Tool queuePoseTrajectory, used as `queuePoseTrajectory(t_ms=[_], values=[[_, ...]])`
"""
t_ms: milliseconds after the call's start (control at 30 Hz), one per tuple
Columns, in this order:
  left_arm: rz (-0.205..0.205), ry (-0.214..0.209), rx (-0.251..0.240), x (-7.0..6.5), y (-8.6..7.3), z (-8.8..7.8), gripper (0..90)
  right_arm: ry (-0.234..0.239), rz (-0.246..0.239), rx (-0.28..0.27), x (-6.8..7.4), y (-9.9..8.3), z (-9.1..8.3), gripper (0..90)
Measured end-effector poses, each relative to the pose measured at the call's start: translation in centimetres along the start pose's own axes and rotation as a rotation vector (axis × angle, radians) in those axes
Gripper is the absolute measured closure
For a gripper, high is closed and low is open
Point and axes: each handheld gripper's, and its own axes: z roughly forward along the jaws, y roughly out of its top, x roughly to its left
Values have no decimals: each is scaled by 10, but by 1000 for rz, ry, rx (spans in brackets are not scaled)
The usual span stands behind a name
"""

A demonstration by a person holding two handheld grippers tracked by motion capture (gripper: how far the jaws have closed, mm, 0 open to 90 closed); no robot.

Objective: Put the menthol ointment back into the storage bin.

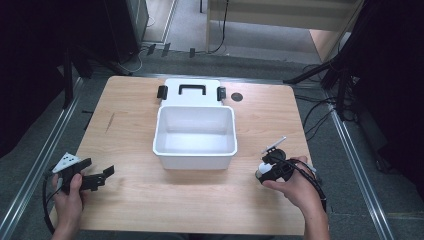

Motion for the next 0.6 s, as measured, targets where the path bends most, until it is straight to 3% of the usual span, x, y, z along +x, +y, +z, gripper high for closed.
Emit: queuePoseTrajectory(t_ms=[300,600], values=[[-3,8,5,-1,0,0,0,103,49,-4,0,10,3,416],[-2,11,-35,-1,-2,-4,0,99,39,45,1,19,6,512]])
